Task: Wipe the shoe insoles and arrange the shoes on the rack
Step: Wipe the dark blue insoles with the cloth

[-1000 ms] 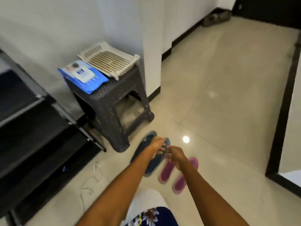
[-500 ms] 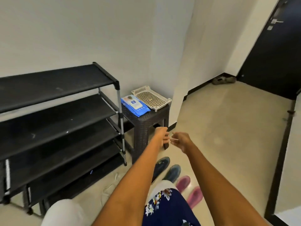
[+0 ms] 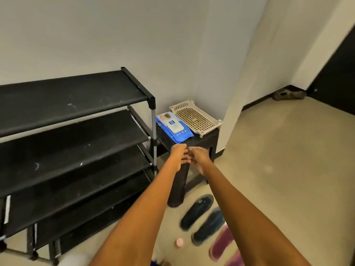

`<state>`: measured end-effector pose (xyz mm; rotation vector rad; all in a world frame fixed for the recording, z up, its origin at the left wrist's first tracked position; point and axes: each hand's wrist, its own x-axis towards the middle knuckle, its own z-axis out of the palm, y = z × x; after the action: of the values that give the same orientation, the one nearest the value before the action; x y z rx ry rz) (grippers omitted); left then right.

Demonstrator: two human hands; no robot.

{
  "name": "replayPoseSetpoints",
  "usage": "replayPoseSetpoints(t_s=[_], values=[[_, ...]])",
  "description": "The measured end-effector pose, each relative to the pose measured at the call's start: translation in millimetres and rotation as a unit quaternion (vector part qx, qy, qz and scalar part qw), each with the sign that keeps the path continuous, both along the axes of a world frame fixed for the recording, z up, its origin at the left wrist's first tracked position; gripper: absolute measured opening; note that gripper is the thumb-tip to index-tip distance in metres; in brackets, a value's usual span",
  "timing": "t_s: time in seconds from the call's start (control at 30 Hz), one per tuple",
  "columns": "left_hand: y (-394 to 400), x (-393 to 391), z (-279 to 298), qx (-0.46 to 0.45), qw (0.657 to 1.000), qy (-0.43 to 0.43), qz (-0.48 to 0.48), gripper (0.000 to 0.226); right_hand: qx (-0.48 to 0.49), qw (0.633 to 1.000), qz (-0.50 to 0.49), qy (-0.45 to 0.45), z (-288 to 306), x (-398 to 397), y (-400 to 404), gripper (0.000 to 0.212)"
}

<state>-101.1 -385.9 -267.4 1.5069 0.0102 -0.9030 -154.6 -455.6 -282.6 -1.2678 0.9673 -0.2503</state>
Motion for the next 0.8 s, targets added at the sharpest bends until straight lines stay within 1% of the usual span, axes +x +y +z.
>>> replayPoseSetpoints(t_s=[0.03, 0.1, 0.17, 0.2, 0.27, 0.33, 0.4, 0.47, 0.53, 0.63, 0.67, 0.73, 0.8], values=[[-5, 11, -7, -0.001, 1.000, -0.012, 0.011, 0.027, -0.016, 1.000, 0.005, -0.004, -7, 14, -7, 0.021], [-19, 36, -24, 0.007, 0.997, -0.069, 0.026, 0.026, -0.056, 0.998, 0.019, -0.013, -22, 46, -23, 0.021], [-30, 60, -45, 0.044, 0.986, -0.157, 0.030, 0.029, -0.103, 0.994, 0.035, -0.016, -36, 75, -36, 0.022], [-33, 69, -54, 0.072, 0.975, -0.207, 0.025, 0.031, -0.146, 0.988, 0.043, -0.008, -40, 86, -41, 0.022], [-44, 88, -75, 0.124, 0.948, -0.292, 0.017, 0.032, -0.262, 0.962, 0.073, 0.011, -53, 109, -55, 0.023], [-52, 101, -89, 0.161, 0.927, -0.339, 0.018, 0.033, -0.363, 0.926, 0.104, 0.025, -63, 128, -70, 0.025], [-62, 114, -99, 0.178, 0.924, -0.335, 0.048, 0.036, -0.436, 0.889, 0.134, 0.042, -73, 148, -83, 0.029], [-72, 127, -107, 0.178, 0.933, -0.303, 0.077, 0.038, -0.490, 0.854, 0.162, 0.062, -80, 169, -95, 0.037], [-80, 138, -114, 0.170, 0.941, -0.275, 0.099, 0.038, -0.518, 0.829, 0.192, 0.085, -83, 185, -102, 0.047], [-87, 145, -118, 0.166, 0.937, -0.283, 0.121, 0.034, -0.552, 0.785, 0.248, 0.133, -88, 196, -106, 0.051], [-88, 144, -118, 0.173, 0.935, -0.287, 0.116, 0.035, -0.558, 0.777, 0.253, 0.141, -89, 194, -106, 0.051], [-87, 138, -118, 0.191, 0.930, -0.299, 0.097, 0.038, -0.559, 0.777, 0.255, 0.140, -89, 186, -104, 0.052], [-84, 127, -116, 0.191, 0.929, -0.307, 0.082, 0.040, -0.558, 0.774, 0.264, 0.142, -85, 174, -102, 0.054]])
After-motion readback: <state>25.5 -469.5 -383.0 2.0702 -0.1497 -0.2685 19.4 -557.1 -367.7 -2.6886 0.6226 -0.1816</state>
